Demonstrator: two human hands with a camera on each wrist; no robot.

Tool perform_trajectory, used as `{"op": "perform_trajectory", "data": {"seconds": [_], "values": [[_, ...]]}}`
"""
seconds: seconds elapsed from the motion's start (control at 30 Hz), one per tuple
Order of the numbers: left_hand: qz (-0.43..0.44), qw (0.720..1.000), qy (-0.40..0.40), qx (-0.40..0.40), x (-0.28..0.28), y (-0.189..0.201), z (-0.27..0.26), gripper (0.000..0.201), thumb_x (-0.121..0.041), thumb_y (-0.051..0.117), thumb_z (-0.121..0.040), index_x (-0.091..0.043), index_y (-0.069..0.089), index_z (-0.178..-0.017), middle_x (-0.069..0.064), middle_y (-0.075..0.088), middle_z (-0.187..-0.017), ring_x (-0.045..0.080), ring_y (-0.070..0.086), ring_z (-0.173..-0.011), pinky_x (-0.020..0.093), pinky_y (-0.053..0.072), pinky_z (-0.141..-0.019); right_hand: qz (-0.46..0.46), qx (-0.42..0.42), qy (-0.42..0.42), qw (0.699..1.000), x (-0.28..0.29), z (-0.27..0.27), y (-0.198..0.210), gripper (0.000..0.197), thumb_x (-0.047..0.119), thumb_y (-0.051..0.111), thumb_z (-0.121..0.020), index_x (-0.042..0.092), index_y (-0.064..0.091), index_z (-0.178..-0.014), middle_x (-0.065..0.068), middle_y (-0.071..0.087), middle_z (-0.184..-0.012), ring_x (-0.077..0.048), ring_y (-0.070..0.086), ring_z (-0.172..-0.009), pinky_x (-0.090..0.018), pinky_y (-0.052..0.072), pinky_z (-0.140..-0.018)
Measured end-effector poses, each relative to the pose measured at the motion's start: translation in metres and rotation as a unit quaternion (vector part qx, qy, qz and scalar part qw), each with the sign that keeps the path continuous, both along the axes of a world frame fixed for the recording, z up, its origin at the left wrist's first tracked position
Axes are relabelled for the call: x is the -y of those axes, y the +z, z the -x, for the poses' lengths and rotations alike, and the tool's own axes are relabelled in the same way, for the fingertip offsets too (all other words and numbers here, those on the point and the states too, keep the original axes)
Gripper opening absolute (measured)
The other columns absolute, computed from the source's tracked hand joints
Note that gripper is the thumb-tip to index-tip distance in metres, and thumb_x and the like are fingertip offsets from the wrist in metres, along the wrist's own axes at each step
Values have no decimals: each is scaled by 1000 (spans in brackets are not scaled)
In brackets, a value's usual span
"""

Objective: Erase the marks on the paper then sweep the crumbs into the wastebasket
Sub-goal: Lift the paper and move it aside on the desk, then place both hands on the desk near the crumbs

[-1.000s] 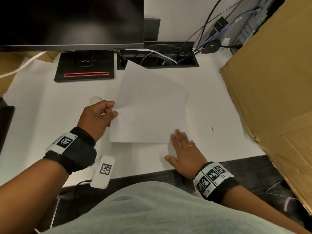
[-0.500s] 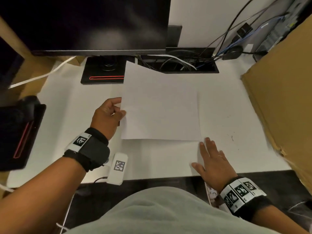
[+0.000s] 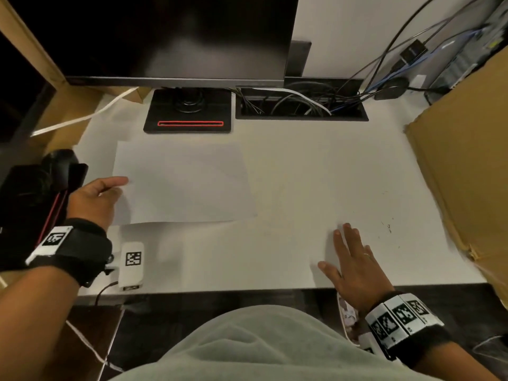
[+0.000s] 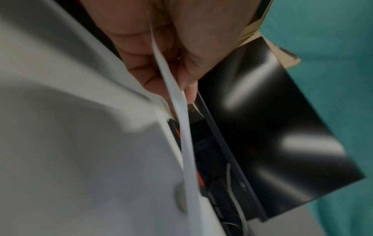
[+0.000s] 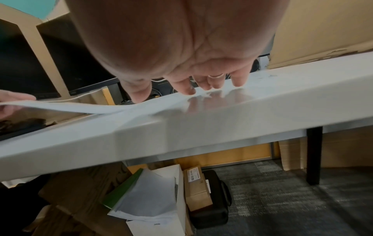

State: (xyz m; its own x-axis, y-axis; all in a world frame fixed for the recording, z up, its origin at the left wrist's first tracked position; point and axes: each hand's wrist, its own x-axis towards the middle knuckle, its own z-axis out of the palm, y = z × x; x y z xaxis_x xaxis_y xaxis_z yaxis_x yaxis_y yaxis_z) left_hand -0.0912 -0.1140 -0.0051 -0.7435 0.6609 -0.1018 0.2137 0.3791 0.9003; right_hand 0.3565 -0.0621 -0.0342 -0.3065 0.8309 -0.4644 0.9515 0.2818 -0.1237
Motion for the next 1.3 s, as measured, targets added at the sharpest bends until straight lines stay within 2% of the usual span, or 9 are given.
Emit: {"op": "perform_trajectory", "data": {"seconds": [0.27, 0.43, 0.57, 0.83, 0.93, 1.0, 1.1, 1.2, 1.3], "values": [[263, 938, -95, -207, -34, -15, 49, 71, -39, 77, -73, -11, 49, -132, 19, 39, -141, 39, 40, -127, 49, 33, -109, 24, -84, 144, 986, 19, 53, 19, 103, 78, -6, -70, 17, -13, -153, 2, -31, -153, -14, -28, -141, -35, -7, -120], [454, 797, -180, -356, -46, -28, 53, 96, -75, 57, -69, -14, 36, -139, 15, 15, -150, 38, 15, -136, 54, 25, -109, 95, -77, 295, 948, 35, 115, 10, 84, 64, 26, -93, 17, -5, -155, 2, -26, -157, -12, -27, -141, -36, -10, -117], [459, 771, -212, -388, -52, -31, 66, 97, -81, 52, -65, -15, 41, -135, 14, 11, -152, 40, 13, -137, 56, 22, -110, 93, -41, 310, 945, 38, 124, -3, 84, 66, 19, -91, 17, -6, -155, 1, -24, -159, -15, -21, -147, -39, -9, -118], [399, 778, -209, -437, -44, -9, 44, 92, -67, 59, -73, -12, 32, -141, 14, 25, -148, 41, 25, -131, 55, 35, -101, -2, 37, 51, 998, 19, 27, 2, 90, 70, 5, -85, 14, -17, -152, -5, -32, -155, -19, -25, -144, -41, -1, -122], [247, 815, -296, -432, -20, -1, 4, 79, -62, 58, -77, -12, 45, -136, 15, 43, -136, 40, 39, -119, 53, 41, -94, -1, -52, 140, 989, 32, 53, 7, 85, 69, 4, -87, 17, -14, -153, -5, -24, -159, -21, -19, -147, -41, -2, -120], [230, 787, -427, -382, 14, -9, -29, 88, -74, 41, -75, -11, 48, -135, 15, 49, -134, 37, 46, -116, 51, 43, -95, 35, -88, 227, 969, 47, 75, -1, 86, 68, 6, -91, 11, 8, -154, -8, -2, -162, -27, 0, -149, -49, 9, -118], [317, 707, -533, -338, 53, -23, -70, 112, -79, 18, -62, -9, 21, -148, 12, 15, -156, 32, 26, -140, 39, 26, -111, 38, -40, 241, 969, 53, 73, -12, 80, 64, 17, -96, 6, 31, -149, -12, 21, -159, -29, 24, -145, -52, 36, -109], [357, 673, -547, -345, 52, -25, -97, 121, -82, 4, -54, -7, -14, -147, 5, -31, -146, 23, -14, -145, 35, 1, -117, 10, -27, 156, 987, 41, 35, -9, 86, 69, 13, -91, 14, -7, -154, -6, -20, -160, -22, -14, -148, -41, 5, -121], [372, 657, -557, -347, 29, -24, -124, 118, -85, 10, -62, -7, -20, -146, 9, -35, -148, 24, -23, -142, 39, -2, -118, -3, 28, 99, 995, 22, 1, -5, 91, 74, -11, -81, 15, -26, -148, -2, -37, -153, -17, -28, -144, -36, -7, -120]]}}
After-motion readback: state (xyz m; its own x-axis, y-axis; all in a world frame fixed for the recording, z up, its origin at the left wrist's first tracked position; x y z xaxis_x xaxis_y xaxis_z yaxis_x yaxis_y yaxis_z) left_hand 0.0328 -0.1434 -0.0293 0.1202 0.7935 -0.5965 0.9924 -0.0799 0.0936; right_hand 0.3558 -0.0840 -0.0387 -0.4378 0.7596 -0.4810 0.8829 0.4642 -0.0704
